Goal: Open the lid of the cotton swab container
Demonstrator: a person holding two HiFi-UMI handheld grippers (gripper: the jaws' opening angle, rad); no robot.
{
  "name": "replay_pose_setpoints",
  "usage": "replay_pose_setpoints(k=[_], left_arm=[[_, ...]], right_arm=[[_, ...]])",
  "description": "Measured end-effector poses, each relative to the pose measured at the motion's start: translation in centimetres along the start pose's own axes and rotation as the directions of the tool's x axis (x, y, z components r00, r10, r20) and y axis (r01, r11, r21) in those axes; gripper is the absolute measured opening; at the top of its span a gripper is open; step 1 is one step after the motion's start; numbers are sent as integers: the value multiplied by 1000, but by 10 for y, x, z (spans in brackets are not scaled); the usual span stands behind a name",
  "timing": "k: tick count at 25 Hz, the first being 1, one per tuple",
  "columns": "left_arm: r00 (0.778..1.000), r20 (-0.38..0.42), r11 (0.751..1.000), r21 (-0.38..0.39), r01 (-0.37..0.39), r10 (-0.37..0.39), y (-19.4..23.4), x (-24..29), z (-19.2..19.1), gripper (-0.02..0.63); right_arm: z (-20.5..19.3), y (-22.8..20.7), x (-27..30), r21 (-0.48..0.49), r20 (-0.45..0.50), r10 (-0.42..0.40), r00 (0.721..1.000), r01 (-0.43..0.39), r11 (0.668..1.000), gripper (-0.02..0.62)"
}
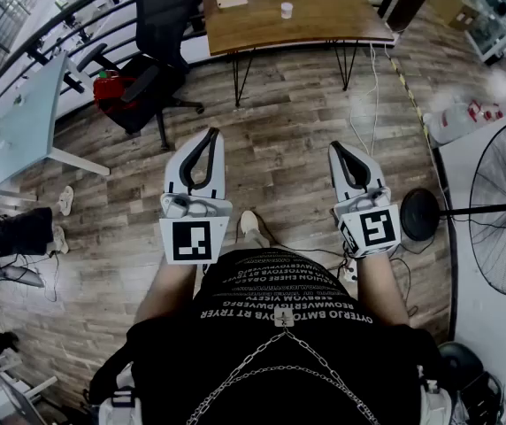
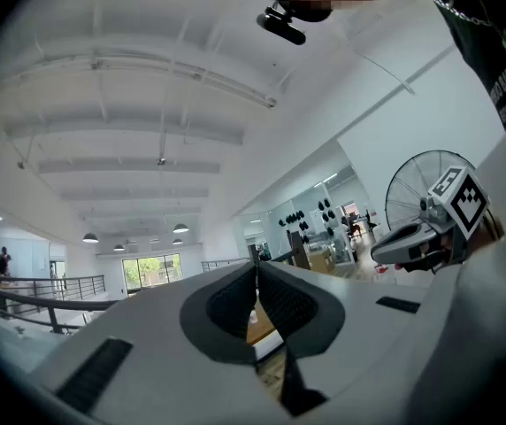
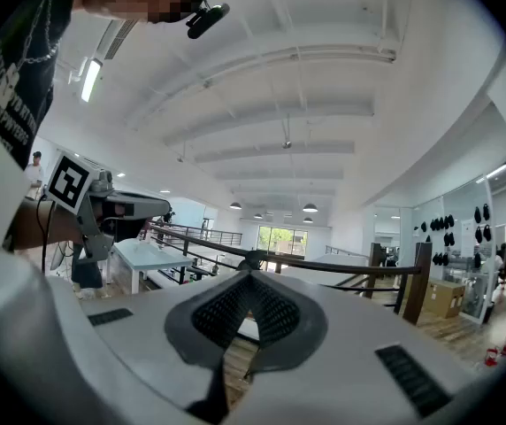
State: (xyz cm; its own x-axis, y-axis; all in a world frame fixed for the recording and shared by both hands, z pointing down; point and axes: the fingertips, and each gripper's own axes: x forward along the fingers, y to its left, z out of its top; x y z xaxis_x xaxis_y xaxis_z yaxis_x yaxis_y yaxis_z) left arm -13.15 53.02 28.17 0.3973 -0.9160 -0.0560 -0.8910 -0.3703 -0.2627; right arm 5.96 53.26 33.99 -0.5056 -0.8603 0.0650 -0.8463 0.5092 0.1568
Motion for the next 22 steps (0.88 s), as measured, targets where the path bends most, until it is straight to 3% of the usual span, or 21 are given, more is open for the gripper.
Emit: replay_pose_setpoints(k=[4, 16, 20, 22], left_arm=[[1000, -15, 998, 63, 10, -9, 10, 28, -13, 31], [996, -38, 997, 19, 77, -76, 61, 101, -49, 31], [992, -43, 993, 7, 120, -120, 74, 109, -60, 31], [991, -27, 991, -11, 131, -132, 78, 117, -63, 31]], right_arm=[[-1, -10, 27, 0, -3, -1, 1000, 1, 1000, 15], [8, -44, 104, 54, 8, -86, 996, 85, 995, 20], [8, -31, 117, 41, -17, -73, 997, 73, 996, 99], [6, -29, 121, 36, -31, -84, 996, 85, 996, 107]])
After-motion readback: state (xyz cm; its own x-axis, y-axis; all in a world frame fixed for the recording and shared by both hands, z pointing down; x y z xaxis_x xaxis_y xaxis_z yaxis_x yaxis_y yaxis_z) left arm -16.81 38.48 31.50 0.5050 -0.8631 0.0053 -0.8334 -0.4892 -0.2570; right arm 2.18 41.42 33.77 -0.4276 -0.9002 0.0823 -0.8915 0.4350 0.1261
